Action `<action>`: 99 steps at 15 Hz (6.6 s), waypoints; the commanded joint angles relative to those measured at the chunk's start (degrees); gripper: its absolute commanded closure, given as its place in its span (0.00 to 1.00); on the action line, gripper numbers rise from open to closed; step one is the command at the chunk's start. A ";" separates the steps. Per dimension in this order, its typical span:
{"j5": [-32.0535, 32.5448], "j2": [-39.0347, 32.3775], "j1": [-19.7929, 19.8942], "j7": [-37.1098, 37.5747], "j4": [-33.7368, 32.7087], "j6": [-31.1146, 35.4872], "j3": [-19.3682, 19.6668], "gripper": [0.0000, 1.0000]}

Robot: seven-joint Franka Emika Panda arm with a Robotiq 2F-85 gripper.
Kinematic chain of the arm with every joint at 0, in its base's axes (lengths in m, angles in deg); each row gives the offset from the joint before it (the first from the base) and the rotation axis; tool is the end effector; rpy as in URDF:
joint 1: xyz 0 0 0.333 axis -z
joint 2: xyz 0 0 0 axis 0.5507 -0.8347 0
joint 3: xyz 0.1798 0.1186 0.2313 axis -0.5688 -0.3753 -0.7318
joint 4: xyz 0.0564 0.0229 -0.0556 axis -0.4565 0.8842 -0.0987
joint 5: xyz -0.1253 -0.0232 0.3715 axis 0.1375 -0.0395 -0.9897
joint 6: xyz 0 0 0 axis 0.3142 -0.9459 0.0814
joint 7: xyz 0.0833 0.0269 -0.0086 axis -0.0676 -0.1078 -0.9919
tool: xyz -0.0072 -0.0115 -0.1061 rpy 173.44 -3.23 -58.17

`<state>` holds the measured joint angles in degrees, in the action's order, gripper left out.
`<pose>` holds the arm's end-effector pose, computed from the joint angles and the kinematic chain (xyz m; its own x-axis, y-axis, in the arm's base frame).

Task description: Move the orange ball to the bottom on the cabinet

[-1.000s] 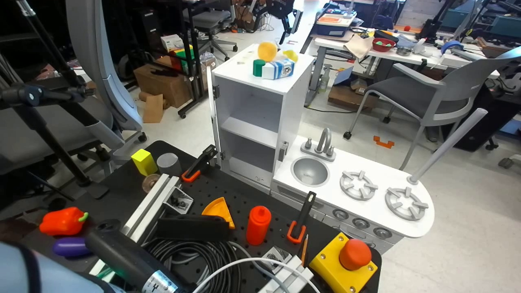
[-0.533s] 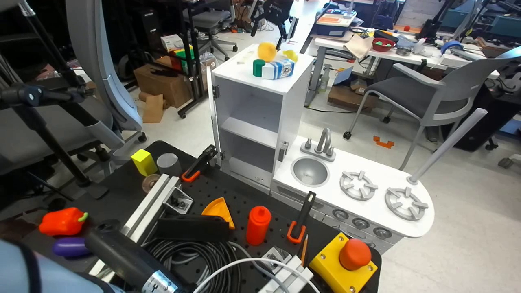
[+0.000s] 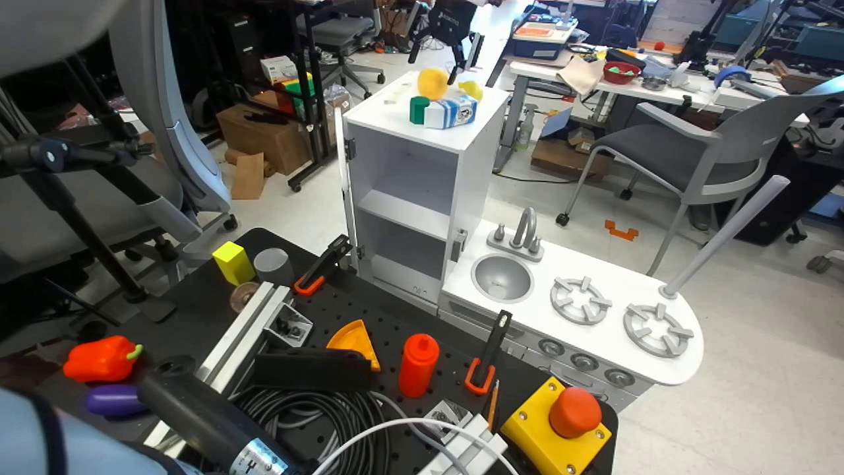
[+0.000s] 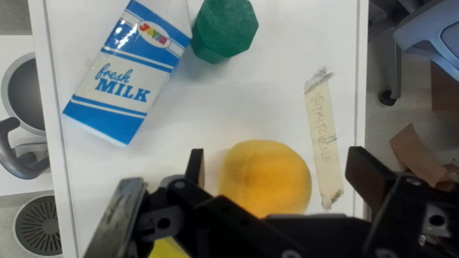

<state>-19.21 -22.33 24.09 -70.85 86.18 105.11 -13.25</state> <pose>0.7625 0.1775 0.2689 0.9744 0.1046 -0.1992 0.0569 -0.9712 -0.2315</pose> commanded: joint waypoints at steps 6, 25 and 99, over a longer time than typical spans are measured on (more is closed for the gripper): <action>0.13 -5.12 -0.76 2.39 -7.47 -1.10 0.07 0.00; 0.90 -3.39 -2.29 -0.78 -7.24 -0.47 0.65 0.96; 2.83 -2.10 -5.49 -6.29 -6.87 -21.46 2.03 0.00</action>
<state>-16.56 -24.78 18.91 -77.63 80.82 82.39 -11.38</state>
